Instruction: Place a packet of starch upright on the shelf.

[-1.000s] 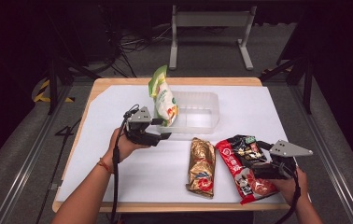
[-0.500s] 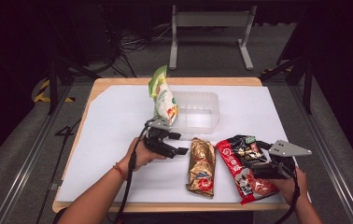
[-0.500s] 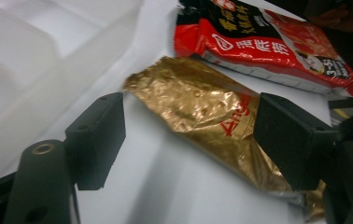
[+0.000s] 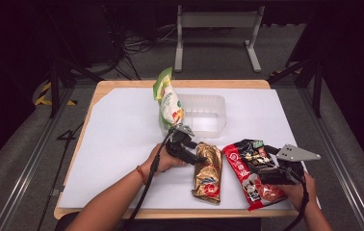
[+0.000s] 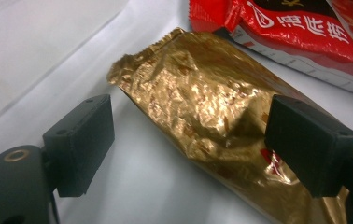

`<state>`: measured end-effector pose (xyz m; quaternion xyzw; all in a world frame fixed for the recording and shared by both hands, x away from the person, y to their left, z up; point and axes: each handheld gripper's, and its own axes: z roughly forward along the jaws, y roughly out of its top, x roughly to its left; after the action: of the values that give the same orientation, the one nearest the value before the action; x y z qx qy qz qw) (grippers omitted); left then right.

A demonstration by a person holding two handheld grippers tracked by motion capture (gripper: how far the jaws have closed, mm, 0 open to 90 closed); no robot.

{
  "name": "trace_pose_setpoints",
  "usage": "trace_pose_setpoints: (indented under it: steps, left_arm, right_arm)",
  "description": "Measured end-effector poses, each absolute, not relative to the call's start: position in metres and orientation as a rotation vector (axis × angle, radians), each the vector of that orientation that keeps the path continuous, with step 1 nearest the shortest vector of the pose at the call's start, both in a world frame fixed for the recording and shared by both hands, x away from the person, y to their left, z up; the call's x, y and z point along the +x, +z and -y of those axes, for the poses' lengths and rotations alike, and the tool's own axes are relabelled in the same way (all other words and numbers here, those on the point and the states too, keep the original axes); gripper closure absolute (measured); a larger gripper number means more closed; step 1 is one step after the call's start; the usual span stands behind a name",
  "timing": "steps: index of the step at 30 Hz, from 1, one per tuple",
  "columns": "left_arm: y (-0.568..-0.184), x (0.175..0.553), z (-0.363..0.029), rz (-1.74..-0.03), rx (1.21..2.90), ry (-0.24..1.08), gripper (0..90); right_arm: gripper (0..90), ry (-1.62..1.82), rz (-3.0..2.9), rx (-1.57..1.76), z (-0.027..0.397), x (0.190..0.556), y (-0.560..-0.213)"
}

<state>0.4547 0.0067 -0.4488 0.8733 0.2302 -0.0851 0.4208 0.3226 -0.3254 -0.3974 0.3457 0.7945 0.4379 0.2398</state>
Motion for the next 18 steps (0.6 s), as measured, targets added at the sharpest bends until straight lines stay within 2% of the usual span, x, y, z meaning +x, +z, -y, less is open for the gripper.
trace_pose_setpoints:
  steps: [9, 13, 18]
  left_arm:
    - [-0.4496, 0.4581, 0.0016, -0.580, 2.180, -0.213, 11.1]
    - [-0.4513, 0.4572, 0.0017, -0.572, 2.156, -0.233, 22.3]
    - [-0.4496, 0.4544, 0.0006, -0.512, 2.153, -0.260, 47.5]
  right_arm:
    - [12.3, 1.195, -2.178, 0.946, 0.3244, 0.3228, -0.3977]
    - [12.3, 1.190, -2.182, 0.947, 0.3243, 0.3232, -0.3981]
    - [12.3, 1.196, -2.190, 0.945, 0.3244, 0.3236, -0.3986]
